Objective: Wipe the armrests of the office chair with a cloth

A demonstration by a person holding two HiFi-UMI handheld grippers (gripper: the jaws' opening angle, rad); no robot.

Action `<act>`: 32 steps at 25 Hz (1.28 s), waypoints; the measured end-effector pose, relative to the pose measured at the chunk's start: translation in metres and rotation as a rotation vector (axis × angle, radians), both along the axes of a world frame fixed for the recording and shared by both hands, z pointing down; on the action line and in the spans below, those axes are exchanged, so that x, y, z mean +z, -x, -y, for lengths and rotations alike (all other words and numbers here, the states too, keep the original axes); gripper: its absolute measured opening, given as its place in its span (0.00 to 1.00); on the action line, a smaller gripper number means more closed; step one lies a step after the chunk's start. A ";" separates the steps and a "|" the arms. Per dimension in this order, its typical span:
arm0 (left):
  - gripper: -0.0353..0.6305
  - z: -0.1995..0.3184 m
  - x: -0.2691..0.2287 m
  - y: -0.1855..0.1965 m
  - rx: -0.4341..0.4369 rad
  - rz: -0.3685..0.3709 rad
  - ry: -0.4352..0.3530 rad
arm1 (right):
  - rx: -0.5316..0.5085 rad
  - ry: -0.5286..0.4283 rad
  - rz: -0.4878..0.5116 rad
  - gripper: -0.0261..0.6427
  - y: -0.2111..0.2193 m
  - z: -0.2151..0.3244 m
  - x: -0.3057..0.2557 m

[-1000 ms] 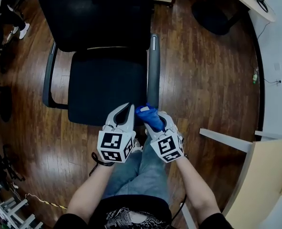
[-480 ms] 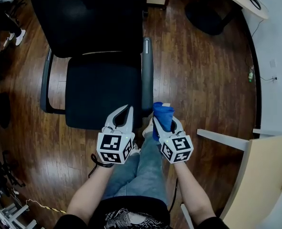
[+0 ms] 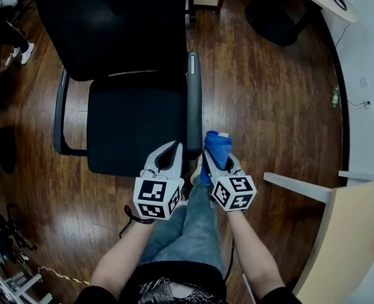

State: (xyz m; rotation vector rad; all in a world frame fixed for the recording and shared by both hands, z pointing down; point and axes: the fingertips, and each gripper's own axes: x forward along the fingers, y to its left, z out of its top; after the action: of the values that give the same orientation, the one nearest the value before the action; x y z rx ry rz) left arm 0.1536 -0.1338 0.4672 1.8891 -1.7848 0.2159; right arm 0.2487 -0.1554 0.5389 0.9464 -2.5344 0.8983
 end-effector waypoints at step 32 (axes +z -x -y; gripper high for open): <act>0.06 0.172 -0.010 0.055 -0.092 -0.005 0.049 | -0.156 0.053 -0.044 0.25 0.084 0.193 -0.006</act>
State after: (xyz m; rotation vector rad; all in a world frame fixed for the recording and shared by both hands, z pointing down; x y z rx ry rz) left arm 0.0984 -0.3063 0.4568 1.7675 -1.8414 0.2187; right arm 0.1647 -0.3483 0.5332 0.7329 -2.4938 0.8830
